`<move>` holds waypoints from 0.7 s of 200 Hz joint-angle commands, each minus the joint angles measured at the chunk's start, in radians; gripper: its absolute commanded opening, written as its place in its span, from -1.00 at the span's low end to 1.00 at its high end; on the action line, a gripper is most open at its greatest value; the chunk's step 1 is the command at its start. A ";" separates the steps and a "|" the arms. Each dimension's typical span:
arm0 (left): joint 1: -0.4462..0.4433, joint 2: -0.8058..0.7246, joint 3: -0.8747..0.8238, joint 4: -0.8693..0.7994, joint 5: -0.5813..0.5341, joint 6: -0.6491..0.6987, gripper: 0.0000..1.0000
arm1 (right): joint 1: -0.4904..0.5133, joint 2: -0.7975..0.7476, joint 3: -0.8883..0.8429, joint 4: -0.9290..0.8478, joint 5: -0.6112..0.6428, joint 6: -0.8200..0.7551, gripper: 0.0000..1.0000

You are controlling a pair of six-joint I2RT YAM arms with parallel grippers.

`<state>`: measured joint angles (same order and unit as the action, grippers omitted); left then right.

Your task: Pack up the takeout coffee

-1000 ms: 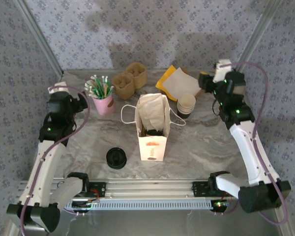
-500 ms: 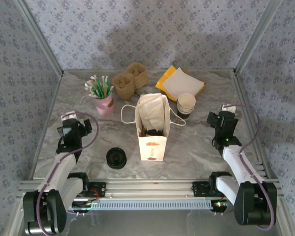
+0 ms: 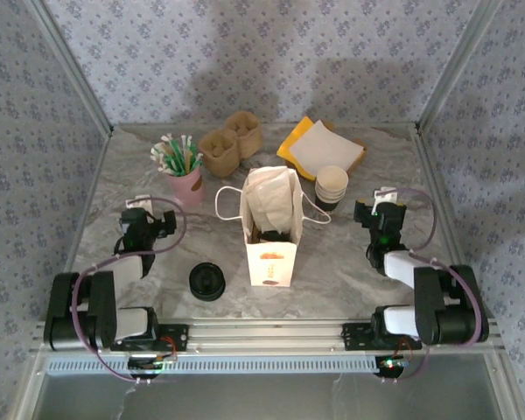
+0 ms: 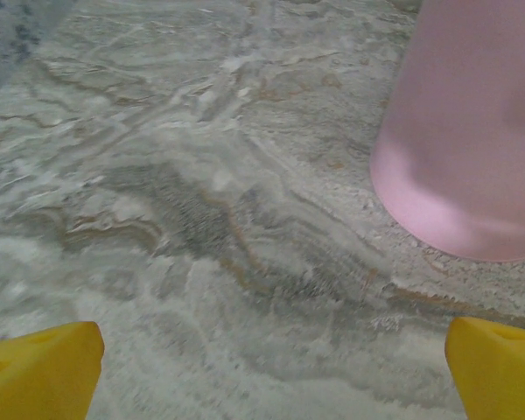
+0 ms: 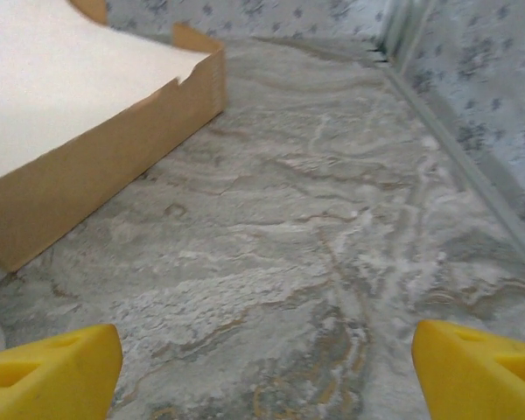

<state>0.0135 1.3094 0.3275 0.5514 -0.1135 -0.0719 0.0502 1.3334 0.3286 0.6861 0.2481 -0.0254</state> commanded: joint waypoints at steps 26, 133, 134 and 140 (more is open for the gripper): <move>0.007 0.212 0.083 0.250 0.089 0.048 0.99 | -0.018 0.210 -0.042 0.359 -0.155 -0.058 0.79; 0.011 0.226 0.090 0.257 0.101 0.047 1.00 | -0.074 0.198 0.053 0.162 -0.177 0.002 0.99; 0.011 0.226 0.090 0.257 0.100 0.047 1.00 | -0.074 0.198 0.052 0.162 -0.177 0.002 0.99; 0.011 0.226 0.090 0.257 0.101 0.046 1.00 | -0.075 0.198 0.053 0.163 -0.179 0.002 0.99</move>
<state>0.0181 1.5402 0.4015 0.7631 -0.0360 -0.0341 -0.0231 1.5326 0.3687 0.8486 0.0811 -0.0376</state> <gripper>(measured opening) 0.996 0.995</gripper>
